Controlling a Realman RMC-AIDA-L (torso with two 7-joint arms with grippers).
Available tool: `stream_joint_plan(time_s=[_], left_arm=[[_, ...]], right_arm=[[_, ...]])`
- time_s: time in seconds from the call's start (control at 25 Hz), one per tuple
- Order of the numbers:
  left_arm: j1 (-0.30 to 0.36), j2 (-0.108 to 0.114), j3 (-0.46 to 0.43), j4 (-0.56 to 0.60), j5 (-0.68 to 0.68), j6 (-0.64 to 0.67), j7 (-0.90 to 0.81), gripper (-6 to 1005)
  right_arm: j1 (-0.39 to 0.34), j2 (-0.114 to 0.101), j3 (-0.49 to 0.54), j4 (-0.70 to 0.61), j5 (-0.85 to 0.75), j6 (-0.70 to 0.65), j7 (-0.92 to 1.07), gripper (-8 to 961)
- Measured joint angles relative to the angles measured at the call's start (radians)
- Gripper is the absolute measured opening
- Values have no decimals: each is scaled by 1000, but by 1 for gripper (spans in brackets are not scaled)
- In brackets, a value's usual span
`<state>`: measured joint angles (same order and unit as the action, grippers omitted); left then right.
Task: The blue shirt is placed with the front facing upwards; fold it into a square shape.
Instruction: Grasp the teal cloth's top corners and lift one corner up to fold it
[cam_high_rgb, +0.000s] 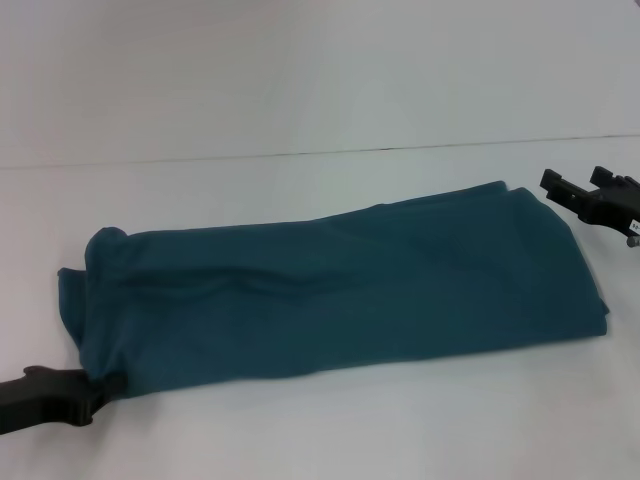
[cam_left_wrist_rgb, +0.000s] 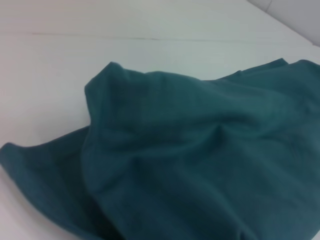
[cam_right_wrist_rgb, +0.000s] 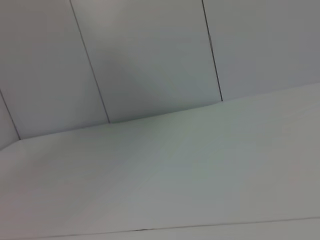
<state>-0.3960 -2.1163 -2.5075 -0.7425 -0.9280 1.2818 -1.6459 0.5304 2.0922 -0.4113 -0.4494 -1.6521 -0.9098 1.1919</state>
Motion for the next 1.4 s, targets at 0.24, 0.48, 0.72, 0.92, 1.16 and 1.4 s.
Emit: stream_joint_plan(time_s=[0.24, 0.48, 0.72, 0.92, 1.16, 1.4], left_arm=[[27, 9, -8, -10, 0, -8, 0, 26], [48, 16, -25, -23, -5, -43, 0, 26], [56, 26, -34, -29, -2, -44, 1, 26], [64, 32, -37, -43, -2, -55, 1, 27], [77, 32, -39, -60, -2, -56, 2, 27], [82, 27, -78, -75, -7, -49, 1, 27]], right_arm=[[-3, 0, -3, 0, -1, -3, -2, 882], [-3, 0, -3, 1, -3, -29, -11, 883], [-1, 0, -10, 10, -7, -61, -31, 883], [5, 2, -49, 20, -3, -68, -50, 882], [14, 2, -65, 22, -1, -69, -51, 883], [19, 2, -66, 23, 0, -68, -52, 884]])
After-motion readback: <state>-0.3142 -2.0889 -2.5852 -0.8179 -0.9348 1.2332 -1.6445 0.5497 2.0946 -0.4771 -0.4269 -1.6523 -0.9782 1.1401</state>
